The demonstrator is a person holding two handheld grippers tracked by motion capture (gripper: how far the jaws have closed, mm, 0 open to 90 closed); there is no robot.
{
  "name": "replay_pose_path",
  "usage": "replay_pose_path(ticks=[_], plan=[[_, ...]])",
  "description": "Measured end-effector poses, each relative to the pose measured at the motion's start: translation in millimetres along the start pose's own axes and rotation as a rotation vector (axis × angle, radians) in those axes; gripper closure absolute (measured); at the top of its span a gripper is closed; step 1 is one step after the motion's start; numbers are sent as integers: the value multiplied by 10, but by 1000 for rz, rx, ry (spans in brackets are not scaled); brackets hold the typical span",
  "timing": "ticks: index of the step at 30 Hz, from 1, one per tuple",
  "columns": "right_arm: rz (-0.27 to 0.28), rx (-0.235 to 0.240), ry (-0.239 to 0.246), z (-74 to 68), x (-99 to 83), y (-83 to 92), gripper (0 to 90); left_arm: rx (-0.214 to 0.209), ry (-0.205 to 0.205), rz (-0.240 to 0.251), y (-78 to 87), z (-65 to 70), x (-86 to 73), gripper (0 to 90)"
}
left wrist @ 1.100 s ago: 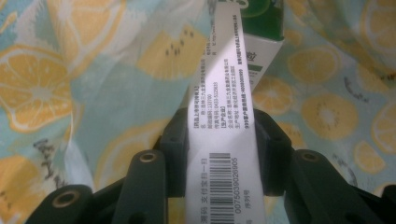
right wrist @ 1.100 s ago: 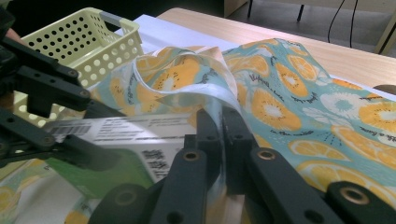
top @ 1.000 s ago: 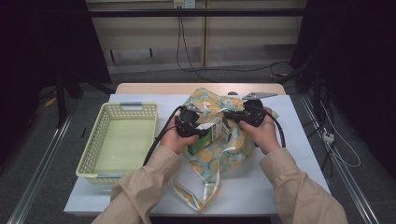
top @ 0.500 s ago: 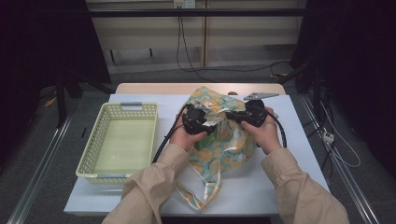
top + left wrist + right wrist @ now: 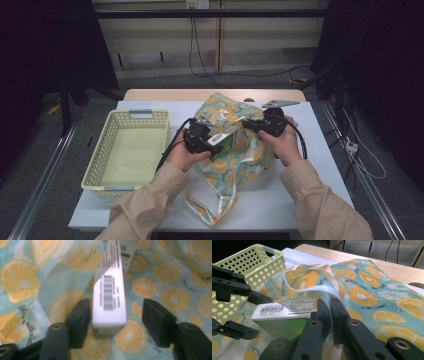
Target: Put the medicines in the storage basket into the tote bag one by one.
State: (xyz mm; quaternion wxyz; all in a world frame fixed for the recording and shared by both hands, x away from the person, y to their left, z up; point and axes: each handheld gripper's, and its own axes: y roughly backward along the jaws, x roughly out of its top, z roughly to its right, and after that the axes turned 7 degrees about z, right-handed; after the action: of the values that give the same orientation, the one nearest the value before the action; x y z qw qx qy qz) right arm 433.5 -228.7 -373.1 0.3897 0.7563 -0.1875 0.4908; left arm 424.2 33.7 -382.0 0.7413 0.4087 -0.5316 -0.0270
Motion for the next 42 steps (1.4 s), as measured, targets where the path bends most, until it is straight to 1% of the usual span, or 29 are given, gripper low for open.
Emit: replay_pose_path(ticks=[1, 2, 3, 4, 5, 7, 8, 9, 10, 11, 15, 16, 18, 20, 22, 23, 24, 25, 26, 27, 28, 30, 31, 33, 35, 37, 38, 41, 42], plan=[[0, 0, 0, 3, 2, 7, 874, -11, 1, -4, 2, -9, -15, 453], [3, 1, -3, 7, 3, 15, 874, -11, 5, -3, 4, -7, -30, 484], [5, 2, -8, 12, 4, 22, 874, -30, 2, -9, -3, -10, -41, 534], [6, 1, -7, 18, 6, 25, 874, -21, -1, -8, -15, -6, -44, 583], [7, 0, -6, 21, 7, 26, 874, -15, -1, -2, -22, -4, -38, 594], [5, -1, -8, 21, 11, 31, 874, 6, 16, 16, -38, -13, -28, 614], [4, -2, -7, 21, 16, 35, 874, 10, 33, 28, -50, -22, -22, 620], [4, -2, -6, 24, 19, 36, 874, 16, 43, 51, -72, -38, -16, 623], [5, 0, -8, 24, 23, 39, 875, 51, 47, 69, -96, -43, -7, 627], [8, 4, -12, 23, 26, 41, 875, 29, 60, 85, -123, -69, 5, 628], [3, 10, -7, 12, 35, 31, 875, 62, 72, 120, -269, -70, 95, 630], [2, 10, -6, 9, 39, 29, 875, 61, 80, 127, -310, -63, 123, 630], [-1, 11, -6, 11, 43, 28, 875, 64, 76, 138, -387, -59, 177, 629], [-5, 6, -2, 19, 41, 32, 875, 69, 96, 154, -458, -61, 220, 628], [-13, -3, -1, 34, 34, 42, 875, 59, 116, 166, -500, -71, 228, 614], [-14, -4, -3, 41, 31, 46, 876, 54, 130, 178, -506, -70, 226, 594], [-17, -3, -3, 45, 30, 51, 876, 47, 143, 176, -504, -69, 225, 561], [-17, -3, -2, 48, 30, 53, 876, 50, 143, 161, -495, -58, 228, 491], [-17, -2, -2, 47, 29, 53, 875, 57, 136, 156, -485, -34, 229, 414], [-20, -2, -2, 42, 26, 50, 876, 52, 122, 139, -460, -16, 229, 341], [-21, 1, -1, 34, 24, 49, 876, 47, 106, 124, -424, 2, 227, 309], [-18, 4, 2, 22, 14, 45, 876, 35, 68, 111, -326, 34, 207, 289], [-17, 6, 2, 18, 9, 48, 876, 34, 61, 113, -266, 43, 192, 274], [-17, 7, 2, 21, -1, 59, 875, 15, 57, 106, -143, 56, 155, 230], [-15, 6, -3, 28, -11, 76, 875, 8, 43, 115, -17, 74, 119, 217], [-17, 5, -3, 35, -28, 86, 875, -3, 44, 112, 95, 101, 83, 187], [-17, 5, -3, 39, -41, 88, 875, -6, 35, 110, 148, 117, 60, 174], [-20, 8, -9, 43, -83, 97, 875, -24, 8, 114, 280, 196, -40, 163], [-20, 7, -9, 45, -92, 100, 875, -31, 10, 115, 313, 222, -79, 163]])
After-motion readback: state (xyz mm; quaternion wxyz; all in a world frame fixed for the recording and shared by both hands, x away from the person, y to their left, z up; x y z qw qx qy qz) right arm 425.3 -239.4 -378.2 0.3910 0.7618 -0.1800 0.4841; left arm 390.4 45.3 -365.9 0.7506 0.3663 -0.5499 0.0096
